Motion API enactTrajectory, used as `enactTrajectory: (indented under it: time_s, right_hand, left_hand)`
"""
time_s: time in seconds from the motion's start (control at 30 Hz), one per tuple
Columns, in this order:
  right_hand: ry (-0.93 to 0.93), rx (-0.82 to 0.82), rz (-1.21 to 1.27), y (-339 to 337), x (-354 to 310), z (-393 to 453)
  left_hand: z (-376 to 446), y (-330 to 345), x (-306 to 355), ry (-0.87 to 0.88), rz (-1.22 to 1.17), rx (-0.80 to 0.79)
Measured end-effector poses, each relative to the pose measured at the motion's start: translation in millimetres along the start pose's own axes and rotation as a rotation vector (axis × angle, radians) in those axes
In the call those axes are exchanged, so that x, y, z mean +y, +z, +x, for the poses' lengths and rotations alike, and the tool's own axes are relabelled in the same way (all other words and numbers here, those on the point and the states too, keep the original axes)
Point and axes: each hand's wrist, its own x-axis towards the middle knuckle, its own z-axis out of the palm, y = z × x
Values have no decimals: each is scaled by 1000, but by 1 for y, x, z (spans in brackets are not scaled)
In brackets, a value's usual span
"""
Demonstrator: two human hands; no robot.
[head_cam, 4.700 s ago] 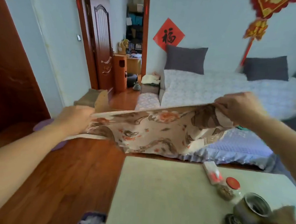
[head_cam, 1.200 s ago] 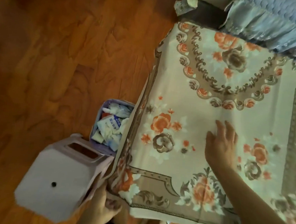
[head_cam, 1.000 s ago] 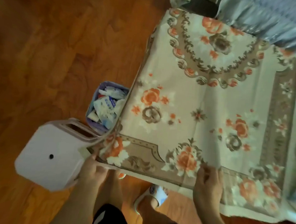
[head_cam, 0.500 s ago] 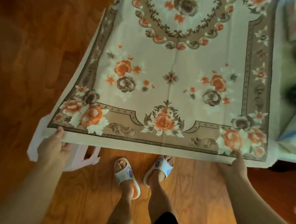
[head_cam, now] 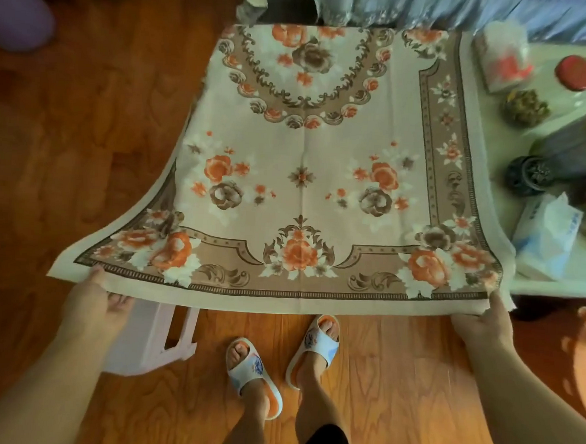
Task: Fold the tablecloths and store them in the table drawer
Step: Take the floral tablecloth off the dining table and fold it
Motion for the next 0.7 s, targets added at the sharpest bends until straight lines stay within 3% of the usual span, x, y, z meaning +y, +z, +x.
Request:
enactTrajectory:
  time_s: [0.13,0.27,0.53,0.6,0.7]
  right_hand:
    - [-83,20,-11,-6,-8,10]
    - [-259,36,-227,-1,-15,-8]
    - [-516,3,-453,20,-30,-42]
    - [-598,2,-558,31,-34,-48]
    - [-561,48,-579,42,-37,-47]
  left_hand:
    - [-11,16,-5,110,109,24]
    - [-33,24,-1,181,170,28]
    - [-82,59,1,391,429,-195]
    - [-88,70,0,405,474,-201]
    - [-92,83,-3,351,461,-151]
